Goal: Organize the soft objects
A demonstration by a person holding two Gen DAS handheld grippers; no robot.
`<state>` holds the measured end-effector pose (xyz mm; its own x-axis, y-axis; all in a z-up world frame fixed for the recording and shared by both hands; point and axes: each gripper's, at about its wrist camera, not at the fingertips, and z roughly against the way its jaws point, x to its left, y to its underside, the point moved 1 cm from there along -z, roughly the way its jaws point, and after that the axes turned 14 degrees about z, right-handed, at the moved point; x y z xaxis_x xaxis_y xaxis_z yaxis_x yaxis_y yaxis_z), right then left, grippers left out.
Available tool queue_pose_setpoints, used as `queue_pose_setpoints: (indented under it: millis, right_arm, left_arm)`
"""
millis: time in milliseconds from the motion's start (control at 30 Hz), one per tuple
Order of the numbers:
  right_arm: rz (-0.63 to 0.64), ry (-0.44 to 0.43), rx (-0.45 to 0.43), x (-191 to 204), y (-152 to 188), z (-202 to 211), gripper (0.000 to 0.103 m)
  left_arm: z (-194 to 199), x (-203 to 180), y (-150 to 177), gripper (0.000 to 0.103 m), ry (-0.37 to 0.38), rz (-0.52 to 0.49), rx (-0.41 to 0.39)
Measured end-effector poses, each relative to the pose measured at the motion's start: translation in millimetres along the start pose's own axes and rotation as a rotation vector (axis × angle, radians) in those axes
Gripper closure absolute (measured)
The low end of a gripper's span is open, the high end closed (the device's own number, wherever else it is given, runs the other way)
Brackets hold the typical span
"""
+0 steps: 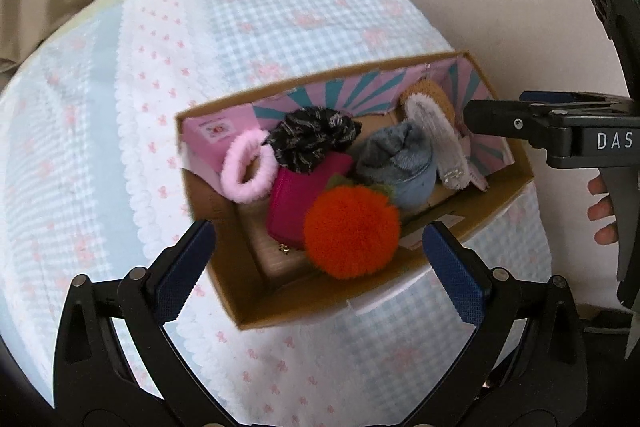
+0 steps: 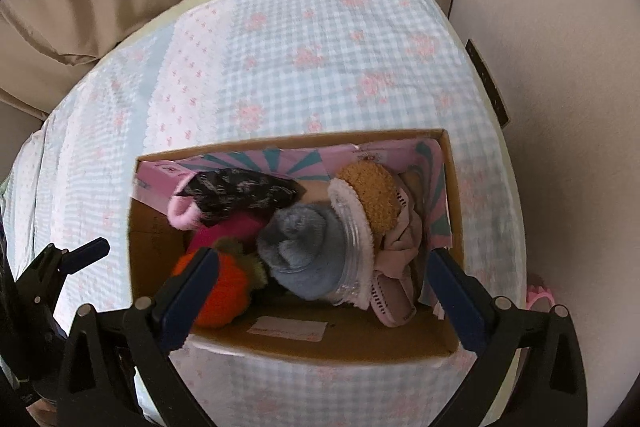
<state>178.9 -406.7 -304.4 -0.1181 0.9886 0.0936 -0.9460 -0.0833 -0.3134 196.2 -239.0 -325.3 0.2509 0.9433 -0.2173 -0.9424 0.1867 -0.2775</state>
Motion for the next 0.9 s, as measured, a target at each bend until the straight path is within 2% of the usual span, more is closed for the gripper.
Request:
queue_pose_setpoints:
  millis: [200,500,633,900]
  right_arm:
    - [0.019,0.007,-0.058,24,-3,41,0.000]
    - [0.067,0.052,-0.162,91,2,136,0.000]
    - [0.069,0.070,-0.241,131,6,186,0.000]
    - [0.119,0.110,-0.395,211,10,247,0.000]
  left_arm:
    - [46,9,3,0.001,0.003,0.016,-0.078]
    - [157,47,16,0.001,-0.029,0.095,-0.223]
    - [223,79,26,0.001,-0.058,0.140,-0.323]
    - [334,134,48,0.000,-0.093,0.204,-0.535]
